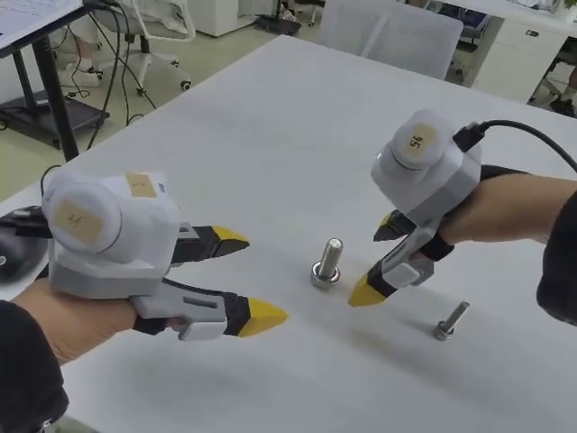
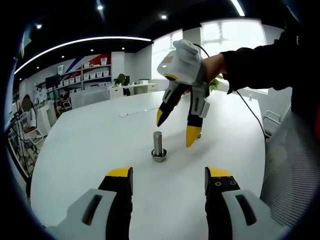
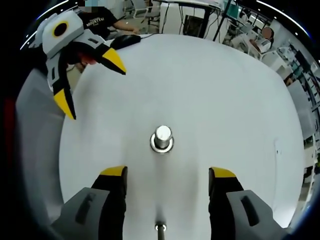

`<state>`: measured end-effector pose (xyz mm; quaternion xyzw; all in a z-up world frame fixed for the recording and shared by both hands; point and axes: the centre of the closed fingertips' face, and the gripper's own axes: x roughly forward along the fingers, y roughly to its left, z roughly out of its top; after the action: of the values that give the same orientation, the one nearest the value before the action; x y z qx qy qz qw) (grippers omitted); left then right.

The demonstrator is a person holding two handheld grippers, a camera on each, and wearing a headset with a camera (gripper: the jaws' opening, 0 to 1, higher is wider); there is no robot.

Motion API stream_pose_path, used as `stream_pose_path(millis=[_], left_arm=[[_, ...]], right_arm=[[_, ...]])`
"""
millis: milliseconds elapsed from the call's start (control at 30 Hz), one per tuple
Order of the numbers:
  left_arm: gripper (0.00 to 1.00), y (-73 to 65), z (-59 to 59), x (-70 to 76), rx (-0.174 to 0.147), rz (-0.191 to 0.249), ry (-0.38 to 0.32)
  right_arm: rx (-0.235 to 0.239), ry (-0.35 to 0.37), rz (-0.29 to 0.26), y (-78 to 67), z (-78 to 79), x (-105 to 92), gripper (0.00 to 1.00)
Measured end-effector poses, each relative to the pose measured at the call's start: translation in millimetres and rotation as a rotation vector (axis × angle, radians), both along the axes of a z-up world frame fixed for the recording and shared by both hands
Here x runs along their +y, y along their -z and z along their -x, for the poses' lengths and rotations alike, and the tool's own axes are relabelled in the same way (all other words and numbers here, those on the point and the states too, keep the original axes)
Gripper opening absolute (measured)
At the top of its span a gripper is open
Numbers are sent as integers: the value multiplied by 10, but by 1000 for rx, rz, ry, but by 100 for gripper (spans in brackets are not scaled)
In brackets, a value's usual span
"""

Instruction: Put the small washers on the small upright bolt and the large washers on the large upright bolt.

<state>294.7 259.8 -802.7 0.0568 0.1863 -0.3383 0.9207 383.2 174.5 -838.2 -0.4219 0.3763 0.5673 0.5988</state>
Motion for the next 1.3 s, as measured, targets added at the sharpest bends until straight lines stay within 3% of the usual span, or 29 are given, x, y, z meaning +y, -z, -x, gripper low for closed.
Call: stream_pose_path(millis=[800, 1067, 1300], left_arm=[[57, -14, 17, -119, 35, -37, 63], [58, -44, 30, -163, 44, -38, 78], [58, -54, 55, -201, 54, -39, 85]], right_arm=[[-41, 190, -214, -335, -24, -367, 77], [-72, 248, -312, -464, 0, -476, 82], [-105, 292, -363, -563, 31, -622, 88]])
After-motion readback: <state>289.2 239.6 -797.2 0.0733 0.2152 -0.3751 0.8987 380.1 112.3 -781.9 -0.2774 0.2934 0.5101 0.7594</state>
